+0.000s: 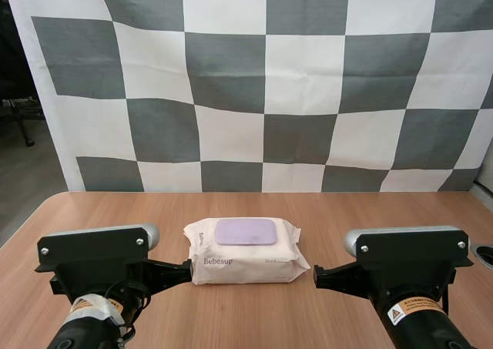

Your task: Open the wet wipes lid

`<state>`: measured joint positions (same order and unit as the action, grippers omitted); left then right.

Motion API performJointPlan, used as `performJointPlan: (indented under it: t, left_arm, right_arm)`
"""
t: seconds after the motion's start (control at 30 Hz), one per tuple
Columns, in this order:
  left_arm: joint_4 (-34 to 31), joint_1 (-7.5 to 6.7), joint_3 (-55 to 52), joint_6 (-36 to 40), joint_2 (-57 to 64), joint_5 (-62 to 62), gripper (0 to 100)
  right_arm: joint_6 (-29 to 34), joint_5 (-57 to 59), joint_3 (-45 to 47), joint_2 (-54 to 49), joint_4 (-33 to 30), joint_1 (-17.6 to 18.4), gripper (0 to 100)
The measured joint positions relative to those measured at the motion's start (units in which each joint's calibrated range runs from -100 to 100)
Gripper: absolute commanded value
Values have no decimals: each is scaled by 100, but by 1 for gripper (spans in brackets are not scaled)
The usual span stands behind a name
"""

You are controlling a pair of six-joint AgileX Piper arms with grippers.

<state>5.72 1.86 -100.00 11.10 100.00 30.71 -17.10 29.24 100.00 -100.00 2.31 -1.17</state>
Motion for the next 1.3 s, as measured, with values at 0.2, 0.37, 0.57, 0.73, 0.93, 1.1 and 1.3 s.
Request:
performJointPlan:
  t: [0.2, 0.37, 0.57, 0.73, 0.93, 1.1, 1.3]
  left_arm:
    - [-7, 36, 0, 0, 0, 0, 0]
    - [-7, 36, 0, 0, 0, 0, 0]
    - [-7, 36, 0, 0, 0, 0, 0]
    - [-7, 36, 0, 0, 0, 0, 0]
    - [-7, 36, 0, 0, 0, 0, 0]
    - [-7, 36, 0, 0, 0, 0, 0]
    - [-7, 36, 0, 0, 0, 0, 0]
  right_arm:
    - [98, 49, 0, 0, -117, -9, 0]
    - [1031, 49, 0, 0, -438, -9, 0]
    - [1327, 49, 0, 0, -438, -9, 0]
    - [939, 49, 0, 0, -438, -9, 0]
    - [918, 49, 0, 0, -438, -9, 0]
    - [918, 49, 0, 0, -438, -9, 0]
    - [918, 49, 0, 0, -438, -9, 0]
